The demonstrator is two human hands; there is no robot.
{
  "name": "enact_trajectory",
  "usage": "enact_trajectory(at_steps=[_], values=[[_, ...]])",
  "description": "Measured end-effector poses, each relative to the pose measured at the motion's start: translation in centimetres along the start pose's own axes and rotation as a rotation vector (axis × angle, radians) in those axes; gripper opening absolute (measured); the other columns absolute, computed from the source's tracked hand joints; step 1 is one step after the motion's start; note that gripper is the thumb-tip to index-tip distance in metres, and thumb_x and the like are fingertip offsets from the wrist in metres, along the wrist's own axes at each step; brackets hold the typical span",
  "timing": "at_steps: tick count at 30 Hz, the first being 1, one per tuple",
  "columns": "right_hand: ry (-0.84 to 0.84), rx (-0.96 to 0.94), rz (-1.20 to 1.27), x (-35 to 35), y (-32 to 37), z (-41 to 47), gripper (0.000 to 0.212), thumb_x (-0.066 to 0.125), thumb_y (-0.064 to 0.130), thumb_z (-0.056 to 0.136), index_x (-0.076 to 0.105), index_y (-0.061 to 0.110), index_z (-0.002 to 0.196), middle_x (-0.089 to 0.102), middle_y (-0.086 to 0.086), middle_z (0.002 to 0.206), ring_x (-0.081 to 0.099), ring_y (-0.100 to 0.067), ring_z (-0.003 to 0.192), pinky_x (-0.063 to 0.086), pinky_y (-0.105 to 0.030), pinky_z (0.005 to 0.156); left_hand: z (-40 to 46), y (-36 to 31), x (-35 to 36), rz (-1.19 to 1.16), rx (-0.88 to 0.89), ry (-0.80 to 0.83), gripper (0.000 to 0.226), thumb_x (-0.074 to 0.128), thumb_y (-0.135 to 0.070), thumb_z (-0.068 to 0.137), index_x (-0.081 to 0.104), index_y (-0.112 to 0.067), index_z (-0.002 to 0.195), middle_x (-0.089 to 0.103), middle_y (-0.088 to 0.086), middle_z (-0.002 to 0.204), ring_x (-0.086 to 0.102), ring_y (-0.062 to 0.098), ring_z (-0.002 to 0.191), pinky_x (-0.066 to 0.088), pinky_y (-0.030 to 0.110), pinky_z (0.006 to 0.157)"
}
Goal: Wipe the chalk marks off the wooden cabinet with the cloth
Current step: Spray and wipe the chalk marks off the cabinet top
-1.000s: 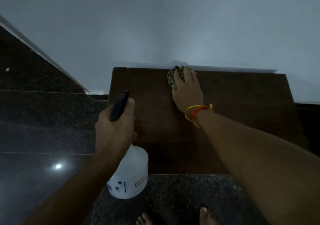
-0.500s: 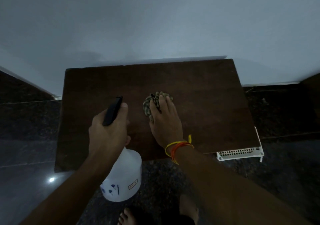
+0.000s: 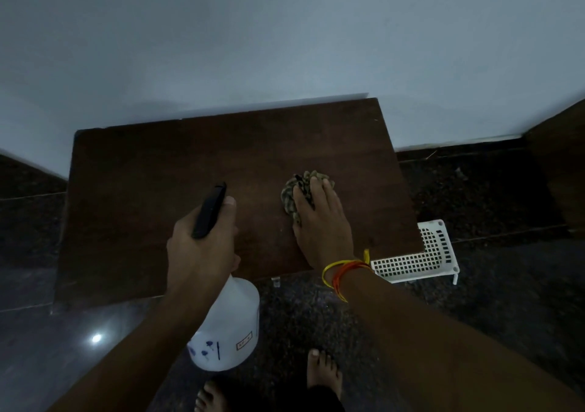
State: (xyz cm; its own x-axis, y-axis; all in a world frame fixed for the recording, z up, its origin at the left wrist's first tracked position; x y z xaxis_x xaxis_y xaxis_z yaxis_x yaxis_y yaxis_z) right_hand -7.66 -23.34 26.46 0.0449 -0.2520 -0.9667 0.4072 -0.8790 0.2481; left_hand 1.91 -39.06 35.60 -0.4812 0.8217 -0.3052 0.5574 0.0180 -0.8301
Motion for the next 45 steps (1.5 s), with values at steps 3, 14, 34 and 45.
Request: enact_trajectory(at_steps=[3, 14, 34, 45], values=[[0.009, 0.007, -0.003, -0.3, -1.2, -0.6, 0.057, 0.070, 0.023, 0.074, 0.054, 0.012, 0.128, 0.048, -0.021, 0.137, 0.041, -0.042, 0.129, 0.036, -0.050, 0.105, -1.1, 0.3, 0.9, -0.011, 0.011, 0.002, 0.020, 0.054, -0.039, 0.096, 0.060, -0.025, 0.083, 0.065, 0.010, 0.085, 0.060, 0.022, 0.066, 0.045, 0.028, 0.054], [0.042, 0.067, 0.051, -0.7, -2.9, -3.1, 0.052, 0.063, 0.017, 0.084, 0.049, 0.009, 0.134, 0.036, -0.025, 0.145, 0.028, -0.045, 0.136, 0.032, -0.054, 0.109, -4.9, 4.7, 0.5, -0.064, 0.070, 0.042, 0.031, 0.056, -0.040, 0.095, 0.064, -0.011, 0.089, 0.062, 0.018, 0.082, 0.056, 0.025, 0.061, 0.047, 0.033, 0.051], [-0.045, 0.030, 0.036, -0.7, -3.2, -5.7, 0.048, 0.054, 0.023, 0.091, 0.044, 0.010, 0.136, 0.029, -0.022, 0.148, 0.020, -0.040, 0.140, 0.025, -0.049, 0.114, -11.3, 14.5, 1.7, -0.113, 0.245, -0.060, 0.030, 0.053, -0.042, 0.092, 0.064, -0.016, 0.086, 0.057, 0.019, 0.074, 0.049, 0.025, 0.051, 0.043, 0.024, 0.045], [-0.231, 0.026, 0.054, -1.0, -3.2, -6.6, 0.039, 0.057, 0.021, 0.086, 0.055, 0.006, 0.122, 0.044, -0.024, 0.135, 0.036, -0.042, 0.131, 0.034, -0.050, 0.108, -10.7, 16.6, 3.9, -0.167, 0.405, -0.105, 0.019, 0.053, -0.035, 0.096, 0.062, -0.024, 0.083, 0.058, 0.015, 0.073, 0.051, 0.023, 0.051, 0.045, 0.029, 0.046]])
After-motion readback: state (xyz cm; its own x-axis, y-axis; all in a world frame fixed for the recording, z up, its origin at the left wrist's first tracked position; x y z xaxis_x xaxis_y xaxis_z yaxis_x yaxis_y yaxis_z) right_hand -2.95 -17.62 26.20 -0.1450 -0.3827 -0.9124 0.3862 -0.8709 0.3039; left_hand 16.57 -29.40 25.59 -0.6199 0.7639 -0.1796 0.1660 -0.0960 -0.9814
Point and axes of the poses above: each hand's wrist, its own z-axis towards the middle knuckle, its own x-axis out of the palm, y = z × x, the point moved 7 cm from there along z, towards the middle knuckle
